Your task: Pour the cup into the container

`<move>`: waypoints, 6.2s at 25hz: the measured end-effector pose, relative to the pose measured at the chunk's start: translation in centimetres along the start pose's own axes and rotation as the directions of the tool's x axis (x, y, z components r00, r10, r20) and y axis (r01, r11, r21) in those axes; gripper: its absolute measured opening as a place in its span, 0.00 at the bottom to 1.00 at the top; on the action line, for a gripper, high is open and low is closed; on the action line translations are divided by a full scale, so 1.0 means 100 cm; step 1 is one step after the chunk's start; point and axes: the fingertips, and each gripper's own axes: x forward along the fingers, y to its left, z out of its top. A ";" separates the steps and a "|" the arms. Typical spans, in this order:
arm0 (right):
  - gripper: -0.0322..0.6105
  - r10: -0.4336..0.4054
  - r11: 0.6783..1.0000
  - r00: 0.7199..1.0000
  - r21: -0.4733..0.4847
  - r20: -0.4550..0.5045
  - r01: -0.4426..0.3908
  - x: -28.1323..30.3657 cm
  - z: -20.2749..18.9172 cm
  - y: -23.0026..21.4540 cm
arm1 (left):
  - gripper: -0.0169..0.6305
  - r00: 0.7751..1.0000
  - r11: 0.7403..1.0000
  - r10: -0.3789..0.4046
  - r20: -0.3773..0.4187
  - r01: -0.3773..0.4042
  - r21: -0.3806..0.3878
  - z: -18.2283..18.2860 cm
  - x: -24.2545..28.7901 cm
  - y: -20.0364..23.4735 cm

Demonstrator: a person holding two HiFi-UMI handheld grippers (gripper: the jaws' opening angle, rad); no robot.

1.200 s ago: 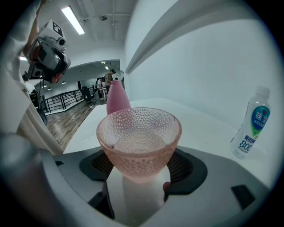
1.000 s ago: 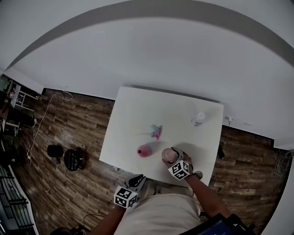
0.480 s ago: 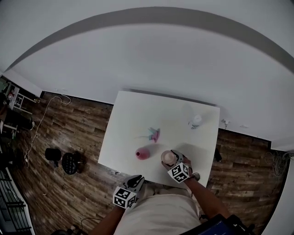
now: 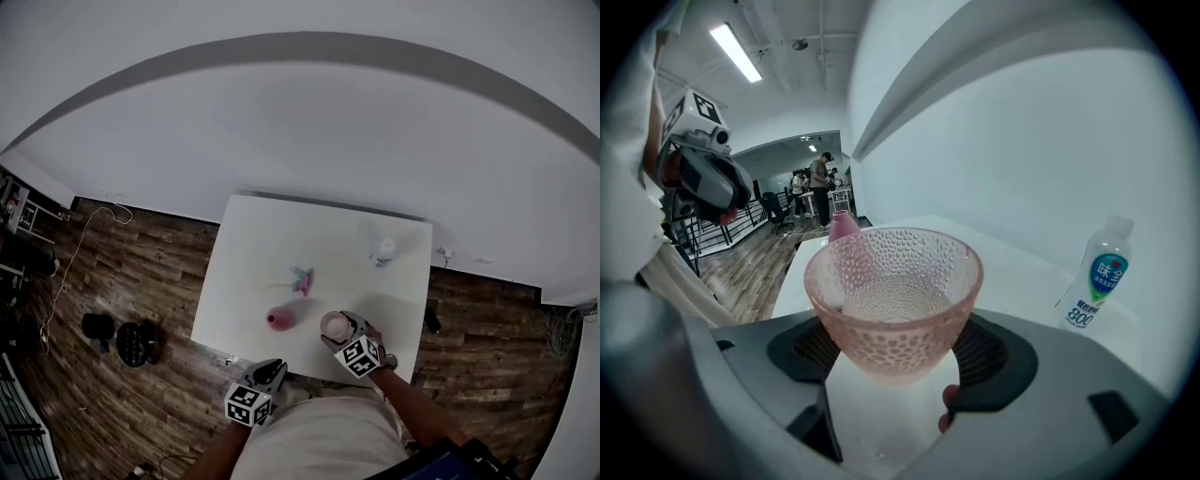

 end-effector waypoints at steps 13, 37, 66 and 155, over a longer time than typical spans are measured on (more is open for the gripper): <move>0.61 -0.033 0.999 0.999 0.039 -0.006 0.033 -0.021 0.019 0.001 | 0.12 0.999 1.000 0.003 0.049 -0.003 -0.002 0.014 -0.006 0.017; 0.61 -0.241 0.949 0.969 0.199 -0.047 0.246 -0.044 0.050 0.009 | 0.12 0.977 0.967 -0.211 0.004 0.208 0.148 0.058 -0.013 0.057; 0.61 -0.291 0.919 0.948 0.239 -0.129 0.315 -0.056 0.093 0.058 | 0.05 0.972 0.965 -0.215 0.090 0.198 0.171 0.082 -0.047 0.125; 0.61 0.100 0.988 0.860 0.151 -0.500 -0.028 0.034 0.097 0.112 | 0.04 0.975 0.981 -0.171 0.141 0.156 0.111 0.073 -0.061 0.162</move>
